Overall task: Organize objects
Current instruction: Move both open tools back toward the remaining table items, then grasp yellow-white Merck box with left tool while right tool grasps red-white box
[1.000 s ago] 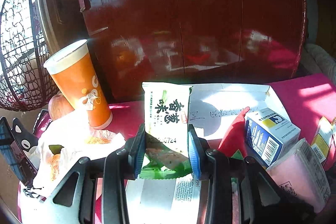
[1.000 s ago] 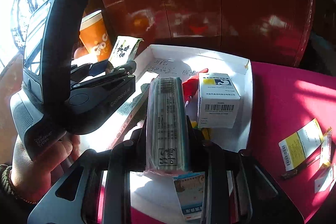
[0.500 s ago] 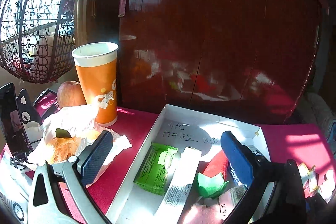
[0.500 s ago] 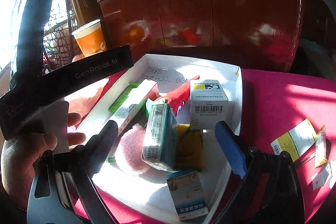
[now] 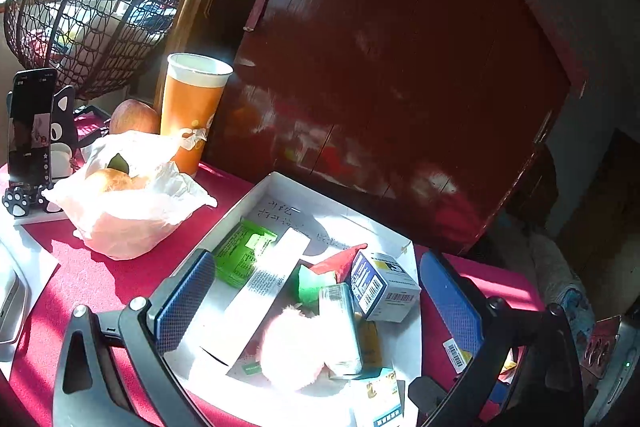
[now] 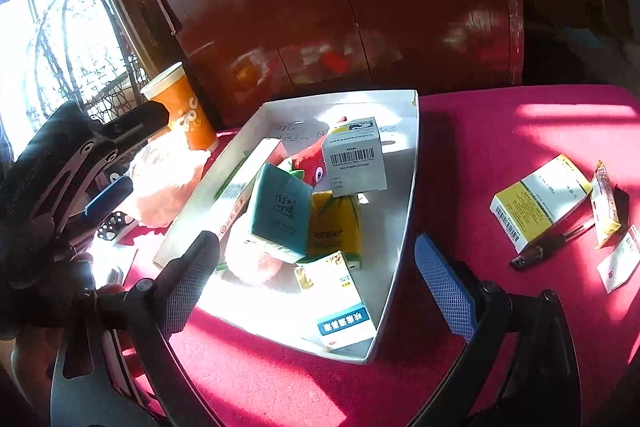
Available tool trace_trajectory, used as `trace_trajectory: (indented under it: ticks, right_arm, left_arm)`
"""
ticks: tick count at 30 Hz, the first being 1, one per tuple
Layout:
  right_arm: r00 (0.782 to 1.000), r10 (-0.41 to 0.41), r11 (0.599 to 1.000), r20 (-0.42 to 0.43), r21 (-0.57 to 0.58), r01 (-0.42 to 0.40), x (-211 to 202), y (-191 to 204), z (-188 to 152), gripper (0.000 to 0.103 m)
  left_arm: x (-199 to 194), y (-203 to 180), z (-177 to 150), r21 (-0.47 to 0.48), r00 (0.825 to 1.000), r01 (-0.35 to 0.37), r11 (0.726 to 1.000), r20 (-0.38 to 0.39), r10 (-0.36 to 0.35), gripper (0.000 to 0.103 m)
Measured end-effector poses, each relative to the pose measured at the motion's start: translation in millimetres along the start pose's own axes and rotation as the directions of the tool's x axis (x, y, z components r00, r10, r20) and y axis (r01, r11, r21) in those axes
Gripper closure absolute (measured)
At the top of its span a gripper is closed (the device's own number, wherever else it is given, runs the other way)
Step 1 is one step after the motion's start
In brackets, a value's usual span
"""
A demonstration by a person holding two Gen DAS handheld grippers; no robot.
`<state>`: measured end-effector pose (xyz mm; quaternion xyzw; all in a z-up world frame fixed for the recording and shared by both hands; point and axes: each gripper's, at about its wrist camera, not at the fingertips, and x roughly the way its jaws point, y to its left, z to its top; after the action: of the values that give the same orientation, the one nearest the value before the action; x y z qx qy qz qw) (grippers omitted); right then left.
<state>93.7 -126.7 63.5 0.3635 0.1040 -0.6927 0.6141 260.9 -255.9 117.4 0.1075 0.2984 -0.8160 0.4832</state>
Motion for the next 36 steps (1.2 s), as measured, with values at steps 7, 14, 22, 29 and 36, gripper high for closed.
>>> trace_trajectory:
  ticks: [7, 14, 22, 29, 36]
  right_arm:
    - [0.993, -0.094, 0.993, 0.069, 0.075, 0.089, -26, -54, 0, 0.004]
    - [0.945, -0.304, 0.952, 0.123, 0.077, 0.296, -64, -152, -9, 0.004]
    - [0.950, -0.311, 0.949, 0.016, -0.056, 0.312, -52, -221, -5, 0.004]
    - [0.941, -0.339, 0.916, -0.013, -0.232, 0.327, -30, -207, -13, 0.005]
    - [0.958, -0.269, 0.956, -0.100, -0.147, 0.253, -24, -228, -15, 0.050]
  left_arm:
    - [12, -41, -30, 0.123, 0.994, 0.060, 0.991, -0.095, -0.048, 0.000]
    - [39, -104, -63, 0.376, 0.960, 0.199, 0.905, -0.260, -0.103, 0.000]
    - [92, -200, -100, 0.668, 0.918, 0.341, 0.662, -0.390, -0.079, 0.000]
    - [153, -248, -149, 0.765, 0.877, 0.380, 0.520, -0.477, 0.061, 0.000]
    - [188, -255, -154, 0.672, 0.814, 0.441, 0.595, -0.579, 0.049, 0.000]
